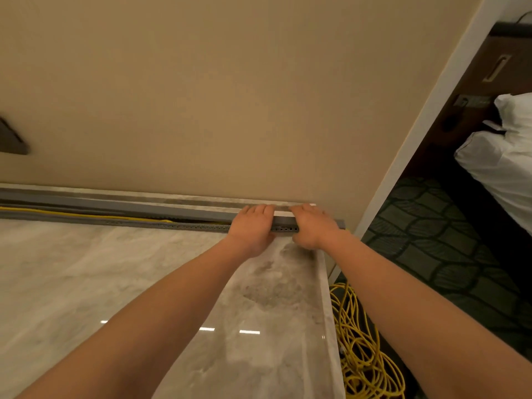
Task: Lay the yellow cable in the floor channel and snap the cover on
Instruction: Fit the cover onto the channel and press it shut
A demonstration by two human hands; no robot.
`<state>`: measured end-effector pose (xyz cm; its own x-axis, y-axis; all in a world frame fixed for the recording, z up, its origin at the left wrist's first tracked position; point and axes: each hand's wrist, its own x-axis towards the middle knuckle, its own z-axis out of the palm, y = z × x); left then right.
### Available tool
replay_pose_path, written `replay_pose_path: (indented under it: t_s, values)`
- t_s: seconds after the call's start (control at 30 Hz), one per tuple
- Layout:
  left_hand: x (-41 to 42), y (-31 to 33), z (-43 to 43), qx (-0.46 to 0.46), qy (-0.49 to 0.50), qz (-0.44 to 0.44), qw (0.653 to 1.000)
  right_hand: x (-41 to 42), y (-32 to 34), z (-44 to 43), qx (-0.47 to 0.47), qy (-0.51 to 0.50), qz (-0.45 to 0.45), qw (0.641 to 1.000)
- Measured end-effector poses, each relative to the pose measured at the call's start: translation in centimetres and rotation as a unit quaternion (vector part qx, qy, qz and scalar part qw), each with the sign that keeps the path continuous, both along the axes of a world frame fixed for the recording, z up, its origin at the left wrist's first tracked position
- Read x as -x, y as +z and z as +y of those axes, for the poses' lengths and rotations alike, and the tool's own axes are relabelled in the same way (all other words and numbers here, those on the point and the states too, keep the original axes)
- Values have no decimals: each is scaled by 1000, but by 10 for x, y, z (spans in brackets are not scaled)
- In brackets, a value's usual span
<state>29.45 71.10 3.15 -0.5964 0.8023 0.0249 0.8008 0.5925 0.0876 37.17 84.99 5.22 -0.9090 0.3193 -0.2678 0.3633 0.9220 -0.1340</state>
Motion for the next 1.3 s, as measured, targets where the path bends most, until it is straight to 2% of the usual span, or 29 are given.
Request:
replay_pose_path:
  t_s: [0.27, 0.83, 1.3]
  values:
    - [19, 12, -65, -10, 49, -18, 999, 23, 12, -59, -6, 12, 27, 1000]
    - [124, 30, -264, -5, 54, -29, 998, 111, 17, -251, 45, -39, 114, 992]
    - [152, 38, -378, -43, 184, -39, 981, 191, 21, -351, 70, 87, 116, 987]
